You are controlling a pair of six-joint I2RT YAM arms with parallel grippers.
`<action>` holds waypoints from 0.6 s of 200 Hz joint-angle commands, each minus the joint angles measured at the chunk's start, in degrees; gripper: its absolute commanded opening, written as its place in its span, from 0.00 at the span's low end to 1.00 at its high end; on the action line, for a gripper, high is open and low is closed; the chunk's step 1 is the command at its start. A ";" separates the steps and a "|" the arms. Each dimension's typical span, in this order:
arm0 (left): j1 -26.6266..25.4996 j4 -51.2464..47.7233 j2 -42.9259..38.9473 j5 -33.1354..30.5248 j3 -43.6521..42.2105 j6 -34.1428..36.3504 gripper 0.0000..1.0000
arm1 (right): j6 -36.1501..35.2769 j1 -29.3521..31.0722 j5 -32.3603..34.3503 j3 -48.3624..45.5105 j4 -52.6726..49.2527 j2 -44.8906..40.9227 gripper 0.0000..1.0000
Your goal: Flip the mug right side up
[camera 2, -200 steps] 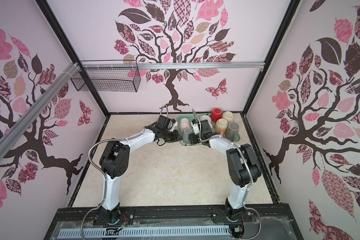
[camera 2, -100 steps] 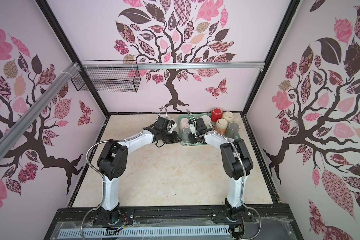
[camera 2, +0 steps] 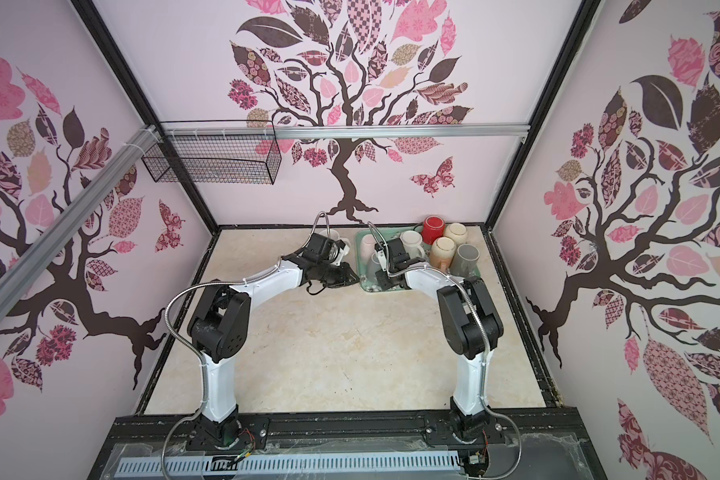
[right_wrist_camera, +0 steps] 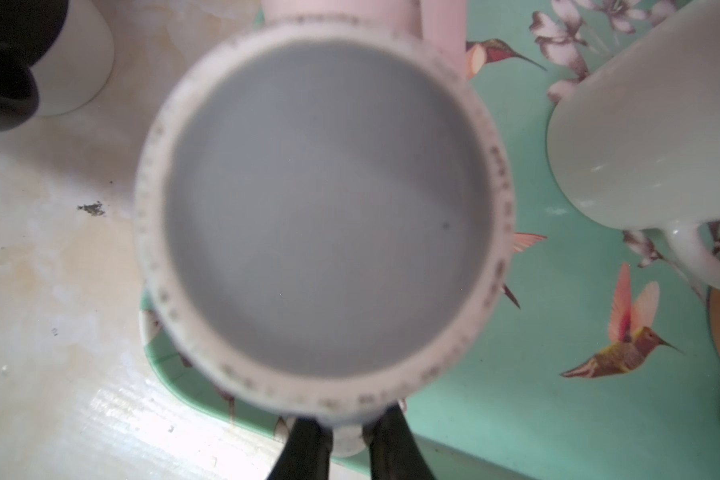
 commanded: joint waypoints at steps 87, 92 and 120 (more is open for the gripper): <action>0.57 5.49 -13.73 -4.18 -11.55 2.71 0.22 | 7.30 0.09 1.17 -17.74 17.80 -25.39 0.00; 0.75 6.26 -14.86 -4.85 -12.49 3.08 0.22 | 7.76 0.11 0.75 -18.37 18.51 -26.29 0.00; 2.28 10.15 -21.50 -6.13 -17.15 3.80 0.22 | 11.06 0.04 -1.11 -20.02 20.72 -30.41 0.00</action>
